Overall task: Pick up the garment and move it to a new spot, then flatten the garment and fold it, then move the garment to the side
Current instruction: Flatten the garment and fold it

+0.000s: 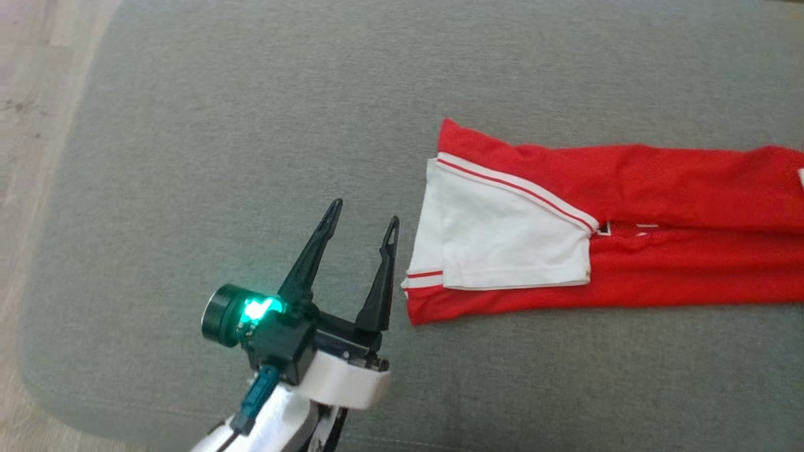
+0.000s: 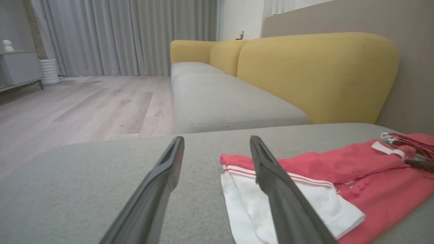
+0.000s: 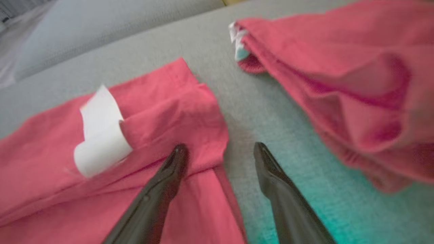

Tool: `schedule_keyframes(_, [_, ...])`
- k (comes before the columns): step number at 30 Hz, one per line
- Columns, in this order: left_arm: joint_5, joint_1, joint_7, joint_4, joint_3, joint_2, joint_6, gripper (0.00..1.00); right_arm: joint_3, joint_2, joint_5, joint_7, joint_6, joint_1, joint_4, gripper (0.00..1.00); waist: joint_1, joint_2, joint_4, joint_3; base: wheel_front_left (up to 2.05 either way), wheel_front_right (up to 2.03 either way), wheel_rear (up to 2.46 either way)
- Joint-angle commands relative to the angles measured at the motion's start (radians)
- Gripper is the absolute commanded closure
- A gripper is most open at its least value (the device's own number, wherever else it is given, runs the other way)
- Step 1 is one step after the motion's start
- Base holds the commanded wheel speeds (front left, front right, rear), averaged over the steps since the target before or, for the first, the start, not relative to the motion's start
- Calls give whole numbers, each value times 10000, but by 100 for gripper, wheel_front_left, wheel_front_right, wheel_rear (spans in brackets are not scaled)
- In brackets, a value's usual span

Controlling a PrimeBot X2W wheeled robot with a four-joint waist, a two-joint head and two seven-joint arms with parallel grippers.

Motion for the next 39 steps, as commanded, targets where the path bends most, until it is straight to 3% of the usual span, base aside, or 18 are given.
schedule_keyframes(1, [277,0,-63,-410,618,-33,-71,0,184,-124,-33,163,65,290,-108,6,0,-1,107,-67,0,0,0])
schedule_keyframes(2, [451,166,-63,-470,805,-145,-131,0,246,-64,-9,336,65,314,-111,51,0,-1,119,-101,0,0,0])
schedule_keyframes(4, [742,482,-63,-517,1115,-323,-306,0,326,27,104,576,65,394,-240,100,0,-1,118,-207,0,0,0])
schedule_keyframes(16, [1683,1848,-64,-271,2440,-1016,-1420,0,-59,-533,232,-106,65,1039,-641,100,0,-1,-387,-1407,0,0,0])
schedule_keyframes(22, [1942,2316,-64,-117,2851,-1260,-1835,0,-3,-553,170,-148,65,1060,-1589,100,0,-1,-599,-1859,0,0,0])
schedule_keyframes(30, [2189,2575,-64,109,3160,-1521,-2313,0,457,-38,-340,183,65,732,-3784,100,0,-1,-476,-2207,0,0,0])
schedule_keyframes(39, [2356,2712,-64,222,3579,-1925,-2790,0,1433,1192,-1136,1914,65,456,-6515,100,0,-1,-17,-2237,0,0,0])
